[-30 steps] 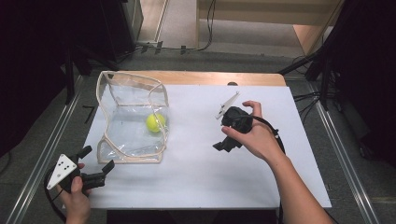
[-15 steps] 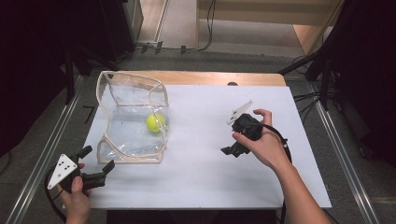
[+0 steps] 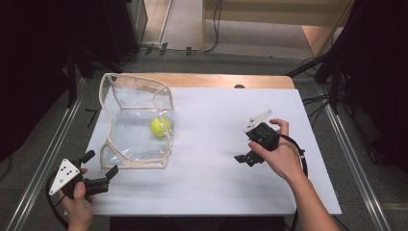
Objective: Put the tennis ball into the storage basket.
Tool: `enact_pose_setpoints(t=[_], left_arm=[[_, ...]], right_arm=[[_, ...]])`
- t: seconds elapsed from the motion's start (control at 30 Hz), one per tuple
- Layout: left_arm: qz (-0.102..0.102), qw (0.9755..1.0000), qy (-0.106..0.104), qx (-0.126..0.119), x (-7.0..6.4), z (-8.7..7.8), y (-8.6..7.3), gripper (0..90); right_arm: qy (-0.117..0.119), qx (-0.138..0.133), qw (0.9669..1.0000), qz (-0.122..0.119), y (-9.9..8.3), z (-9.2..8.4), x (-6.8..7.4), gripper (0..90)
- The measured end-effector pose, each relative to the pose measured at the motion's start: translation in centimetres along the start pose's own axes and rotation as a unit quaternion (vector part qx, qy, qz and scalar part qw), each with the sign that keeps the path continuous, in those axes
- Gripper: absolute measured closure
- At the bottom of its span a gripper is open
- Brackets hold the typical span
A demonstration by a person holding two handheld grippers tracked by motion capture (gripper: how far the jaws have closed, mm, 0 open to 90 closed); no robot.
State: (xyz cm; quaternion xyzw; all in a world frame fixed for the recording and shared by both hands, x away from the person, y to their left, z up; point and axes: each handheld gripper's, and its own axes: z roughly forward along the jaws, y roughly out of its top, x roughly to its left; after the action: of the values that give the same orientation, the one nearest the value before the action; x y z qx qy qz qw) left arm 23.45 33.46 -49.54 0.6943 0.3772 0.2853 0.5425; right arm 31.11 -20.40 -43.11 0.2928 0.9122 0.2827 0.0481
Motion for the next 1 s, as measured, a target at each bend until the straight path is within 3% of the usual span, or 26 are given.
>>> enact_pose_setpoints(t=[0.4, 1.0], left_arm=[[-0.002, 1.0, 0.001, 0.0, 0.0, 0.0, 0.0, 0.0], [0.001, 1.0, 0.005, 0.004, 0.0, 0.0, 0.0, 0.0]], right_arm=[[-0.008, -0.042, 0.9988, 0.025, -3.0, -0.4, -0.6, 0.0], [-0.024, -0.102, 0.9918, 0.073, -8.7, -0.9, -1.3, 0.0]])
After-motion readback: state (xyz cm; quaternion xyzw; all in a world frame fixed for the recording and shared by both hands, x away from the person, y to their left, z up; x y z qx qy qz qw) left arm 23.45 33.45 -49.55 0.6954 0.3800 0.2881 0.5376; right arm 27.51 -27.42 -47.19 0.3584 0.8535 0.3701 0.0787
